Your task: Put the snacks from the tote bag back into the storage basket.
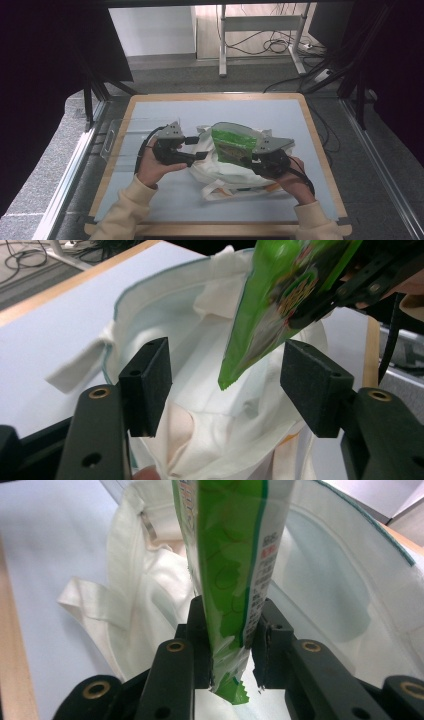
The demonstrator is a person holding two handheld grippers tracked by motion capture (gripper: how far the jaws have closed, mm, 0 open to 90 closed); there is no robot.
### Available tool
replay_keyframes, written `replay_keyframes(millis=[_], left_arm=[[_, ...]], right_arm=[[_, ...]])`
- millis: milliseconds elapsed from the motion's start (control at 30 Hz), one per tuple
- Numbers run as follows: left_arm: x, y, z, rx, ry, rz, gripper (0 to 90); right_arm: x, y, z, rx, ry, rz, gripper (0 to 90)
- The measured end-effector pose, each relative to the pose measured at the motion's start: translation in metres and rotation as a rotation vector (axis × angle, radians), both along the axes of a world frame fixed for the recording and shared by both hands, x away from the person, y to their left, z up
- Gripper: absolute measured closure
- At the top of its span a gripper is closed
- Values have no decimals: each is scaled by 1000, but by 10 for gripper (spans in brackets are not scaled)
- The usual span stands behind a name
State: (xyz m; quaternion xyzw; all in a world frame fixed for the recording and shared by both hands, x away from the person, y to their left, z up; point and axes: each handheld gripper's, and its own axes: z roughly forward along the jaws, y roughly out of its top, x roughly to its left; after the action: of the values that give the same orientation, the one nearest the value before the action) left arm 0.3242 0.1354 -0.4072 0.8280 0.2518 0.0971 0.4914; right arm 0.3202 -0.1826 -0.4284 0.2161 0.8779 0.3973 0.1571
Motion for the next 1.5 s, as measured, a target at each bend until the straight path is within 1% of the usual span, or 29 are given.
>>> replay_keyframes(millis=[67, 167, 200, 267, 300, 333, 400, 433, 467, 500, 533, 567, 600, 633, 667, 833, 867, 900, 933, 1033, 1067, 1100, 1133, 1233, 1300, 1433, 1500], left_arm=[[3, 0, 10, 20, -18, -11, 364], [8, -1, 25, 67, -34, -37, 360], [10, -1, 30, 83, -36, -50, 358], [14, -2, 37, 117, -42, -92, 353], [14, -2, 37, 117, -42, -92, 354], [17, -5, 43, 157, -52, -122, 353], [20, -9, 48, 190, -61, -142, 353], [20, -9, 48, 190, -61, -142, 353], [23, -14, 52, 225, -68, -163, 349], [24, -16, 54, 238, -72, -176, 347], [24, -16, 54, 238, -72, -176, 348], [26, -22, 59, 265, -80, -202, 347], [27, -25, 61, 274, -88, -212, 347], [27, -25, 61, 274, -88, -212, 348], [29, -31, 65, 289, -92, -239, 348], [32, -49, 68, 361, -98, -292, 366], [32, -53, 69, 370, -101, -298, 366], [32, -53, 69, 370, -101, -298, 370], [32, -59, 70, 393, -102, -324, 375], [33, -69, 70, 442, -100, -363, 397], [33, -72, 69, 458, -101, -375, 417], [33, -72, 69, 458, -101, -375, 463], [33, -77, 69, 487, -97, -416, 550], [32, -83, 68, 515, -99, -447, 644], [32, -84, 67, 533, -107, -460, 677], [31, -83, 64, 571, -115, -480, 702], [31, -83, 63, 576, -116, -482, 710]], right_arm=[[1, 0, -2, -6, 2, -4, 722], [1, 1, -3, -11, 6, -3, 722], [1, 1, -3, -13, 5, -1, 722], [1, 2, -3, -12, 6, -3, 722], [1, 2, -3, -12, 6, -3, 722], [2, 2, -3, -9, 10, -8, 722], [2, 2, -4, -9, 12, -5, 722], [2, 2, -4, -9, 12, -5, 722], [2, 2, -4, -8, 15, -2, 721], [2, 2, -4, -8, 17, 0, 722], [2, 3, -4, -7, 16, 3, 722], [2, 3, -4, -6, 16, 4, 722], [2, 3, -4, -7, 17, 6, 721], [2, 3, -4, -7, 17, 6, 721], [2, 4, -4, -8, 17, 7, 721], [3, 5, -4, -9, 17, 13, 721], [3, 6, -4, -8, 18, 14, 721], [3, 6, -4, -9, 17, 15, 721], [3, 7, -4, -10, 14, 18, 721], [2, 8, -3, -12, 3, 20, 720], [1, 9, -2, -9, 0, 21, 720], [1, 9, -2, -9, 0, 21, 720], [1, 9, -1, -9, -4, 27, 720], [-1, 11, 1, -16, -11, 31, 720], [-1, 12, 0, -23, -15, 30, 720], [-1, 13, -1, -35, -15, 33, 718], [-1, 14, -1, -38, -16, 33, 717]])
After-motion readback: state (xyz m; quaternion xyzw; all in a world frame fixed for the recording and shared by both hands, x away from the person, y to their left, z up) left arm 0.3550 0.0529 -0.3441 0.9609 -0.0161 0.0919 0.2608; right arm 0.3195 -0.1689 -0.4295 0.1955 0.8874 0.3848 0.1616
